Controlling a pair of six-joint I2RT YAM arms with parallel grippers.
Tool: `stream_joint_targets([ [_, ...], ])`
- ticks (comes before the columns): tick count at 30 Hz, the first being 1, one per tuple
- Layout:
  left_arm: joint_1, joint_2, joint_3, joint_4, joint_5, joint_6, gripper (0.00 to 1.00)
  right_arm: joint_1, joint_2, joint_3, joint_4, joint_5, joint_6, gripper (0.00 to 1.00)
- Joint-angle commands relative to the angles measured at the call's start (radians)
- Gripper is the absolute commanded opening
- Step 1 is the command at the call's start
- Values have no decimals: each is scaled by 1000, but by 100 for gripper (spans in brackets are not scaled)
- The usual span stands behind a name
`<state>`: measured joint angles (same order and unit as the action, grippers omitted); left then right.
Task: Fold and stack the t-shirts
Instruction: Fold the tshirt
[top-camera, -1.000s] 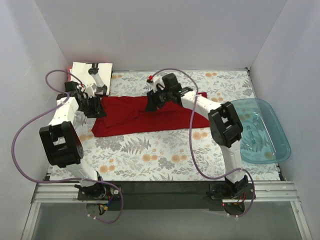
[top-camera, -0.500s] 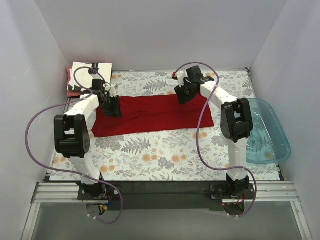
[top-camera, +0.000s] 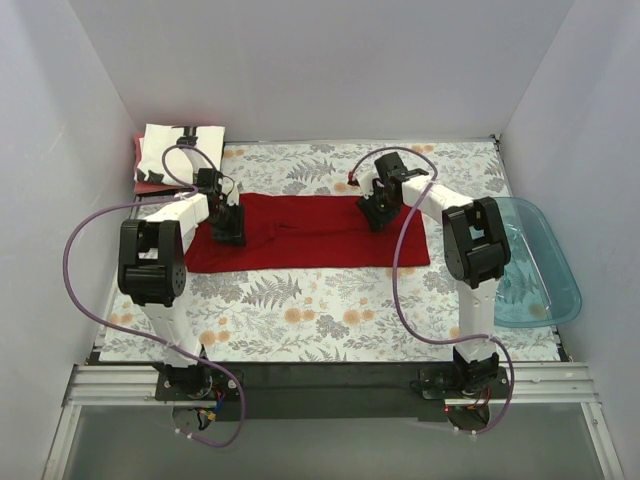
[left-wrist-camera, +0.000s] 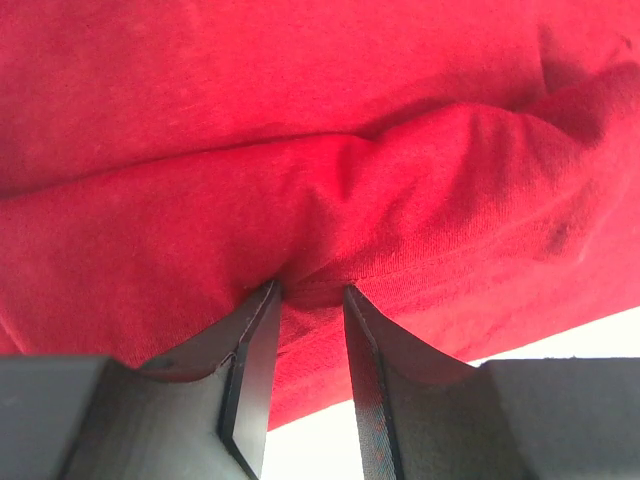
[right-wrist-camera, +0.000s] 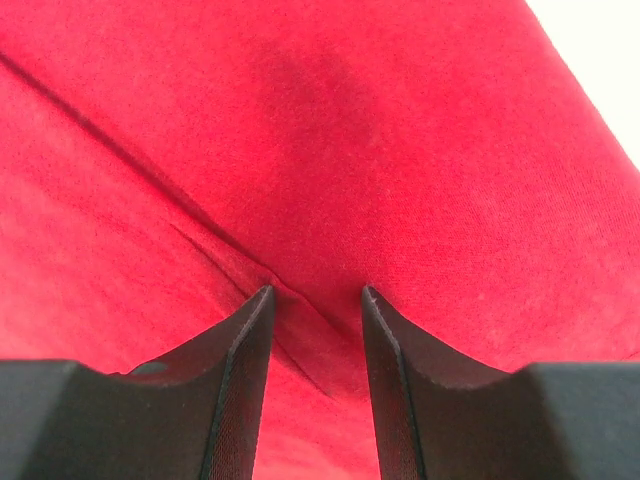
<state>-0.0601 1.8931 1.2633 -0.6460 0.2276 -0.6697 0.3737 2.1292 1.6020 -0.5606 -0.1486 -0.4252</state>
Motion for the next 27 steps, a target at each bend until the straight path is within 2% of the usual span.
stream_joint_targets([
  [1, 2, -32, -56, -24, -37, 24, 31, 2, -49, -146, -131, 24, -33, 46],
  [8, -6, -82, -84, -43, -16, 97, 31, 11, -276, -491, -137, -52, -21, 46],
  [11, -23, -11, 14, -60, 13, 102, 31, 24, -373, -550, -150, -115, -33, 46],
  [14, -70, 105, 117, -67, 13, 91, 29, 33, -434, -590, -176, -211, -43, 51],
  [17, -99, 240, 273, -73, 50, 78, 29, 42, -486, -591, -211, -334, -64, 59],
  [20, -109, 404, 514, -102, 53, 70, 31, 41, -561, -587, -217, -405, -89, 62],
  [21, -109, 456, 659, -119, 59, 77, 32, 41, -596, -582, -213, -410, -96, 63],
  [24, -109, 613, 887, -149, 49, 61, 34, 33, -621, -554, -213, -379, -119, 64],
  [25, -109, 639, 1010, -138, 55, 55, 35, 30, -617, -545, -214, -361, -121, 64],
  [27, -109, 666, 1076, -72, 55, 26, 37, 28, -598, -531, -214, -289, -135, 61],
])
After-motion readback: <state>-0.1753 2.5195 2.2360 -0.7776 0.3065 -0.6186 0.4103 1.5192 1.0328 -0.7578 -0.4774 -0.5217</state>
